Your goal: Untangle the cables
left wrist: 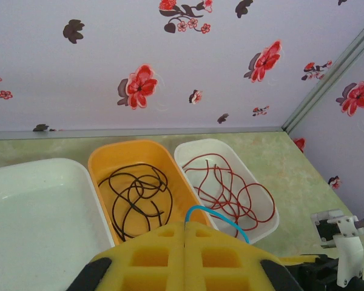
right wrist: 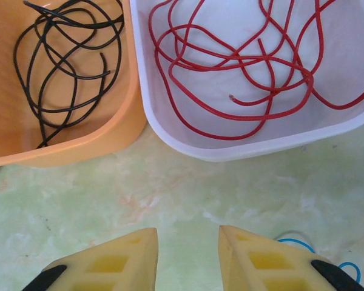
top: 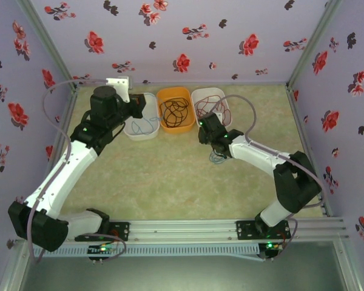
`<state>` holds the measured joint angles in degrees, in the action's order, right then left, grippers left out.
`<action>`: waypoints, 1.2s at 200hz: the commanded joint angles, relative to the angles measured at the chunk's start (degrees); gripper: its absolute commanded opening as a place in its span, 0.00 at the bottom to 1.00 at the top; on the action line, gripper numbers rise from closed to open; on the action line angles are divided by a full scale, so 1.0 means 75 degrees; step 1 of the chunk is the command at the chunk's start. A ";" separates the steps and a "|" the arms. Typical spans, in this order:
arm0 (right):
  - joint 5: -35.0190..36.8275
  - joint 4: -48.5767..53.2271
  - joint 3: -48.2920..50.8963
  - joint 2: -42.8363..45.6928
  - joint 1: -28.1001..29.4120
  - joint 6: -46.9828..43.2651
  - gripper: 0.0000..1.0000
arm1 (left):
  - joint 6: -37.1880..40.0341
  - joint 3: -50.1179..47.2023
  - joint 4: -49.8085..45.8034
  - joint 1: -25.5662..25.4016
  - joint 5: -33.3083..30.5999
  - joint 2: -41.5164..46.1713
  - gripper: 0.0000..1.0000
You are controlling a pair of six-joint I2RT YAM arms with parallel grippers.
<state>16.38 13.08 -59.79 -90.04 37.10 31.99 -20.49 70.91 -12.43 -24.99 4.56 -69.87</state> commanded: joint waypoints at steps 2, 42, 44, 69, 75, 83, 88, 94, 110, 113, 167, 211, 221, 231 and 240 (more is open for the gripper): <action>-0.0215 -0.0438 0.0197 0.0308 -0.0037 -0.0051 0.35 | -0.0051 0.0318 0.0248 0.0093 -0.0010 -0.0104 0.00; -0.0234 -0.0553 0.0334 0.0515 -0.0040 -0.0093 0.43 | -0.0027 0.0490 0.0308 0.0239 0.0015 -0.0347 0.00; -0.0229 -0.0559 0.0347 0.0531 -0.0043 -0.0102 0.45 | -0.0023 0.0502 0.0315 0.0256 0.0017 -0.0386 0.00; -0.0059 -0.0514 0.0418 0.0708 -0.0050 -0.0117 0.56 | -0.0010 0.0713 0.0477 0.0521 0.0072 -0.0836 0.00; -0.0018 -0.0503 0.0444 0.0758 -0.0055 -0.0117 0.59 | -0.0037 0.0792 0.0507 0.0579 0.0109 -0.0983 0.00; 0.0050 -0.0490 0.0486 0.0819 -0.0060 -0.0120 0.62 | -0.0075 0.0892 0.0556 0.0705 0.0207 -0.1207 0.00; 0.0101 -0.0480 0.0505 0.0862 -0.0060 -0.0138 0.64 | -0.0097 0.0944 0.0602 0.0777 0.0254 -0.1342 0.00; 0.0149 -0.0470 0.0522 0.0897 -0.0072 -0.0133 0.66 | -0.0123 0.1009 0.0673 0.0850 0.0288 -0.1540 0.00; 0.0293 -0.0346 0.0530 0.0999 -0.0116 -0.0161 0.70 | -0.0280 0.1200 0.0802 0.1058 0.0294 -0.2028 0.00; 0.0314 -0.0317 0.0519 0.1013 -0.0118 -0.0162 0.70 | -0.0300 0.1236 0.0826 0.1093 0.0303 -0.2123 0.00; 0.0817 0.0159 0.0444 0.1327 -0.0224 -0.0070 0.76 | -0.1140 0.2038 0.0807 0.1705 0.0310 -0.3775 0.00; 0.1168 0.0420 0.0476 0.1518 -0.0259 0.0002 0.77 | -0.1369 0.2341 0.0359 0.1764 -0.0176 -0.4612 0.00; 0.1253 0.0566 0.0448 0.1517 -0.0284 0.0034 0.78 | -0.1414 0.2329 0.0282 0.1764 -0.0261 -0.4738 0.00; 0.1344 0.0715 0.0391 0.1496 -0.0305 0.0086 0.78 | -0.1430 0.2331 0.0234 0.1763 -0.0267 -0.4883 0.00; 0.1418 0.0834 0.0346 0.1467 -0.0329 0.0111 0.78 | -0.1468 0.2329 0.0156 0.1768 -0.0268 -0.5008 0.00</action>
<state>23.27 15.42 -56.34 -79.53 35.31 31.59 -29.82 86.54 -9.17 -11.99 4.29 -105.06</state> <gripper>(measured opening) 0.780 0.040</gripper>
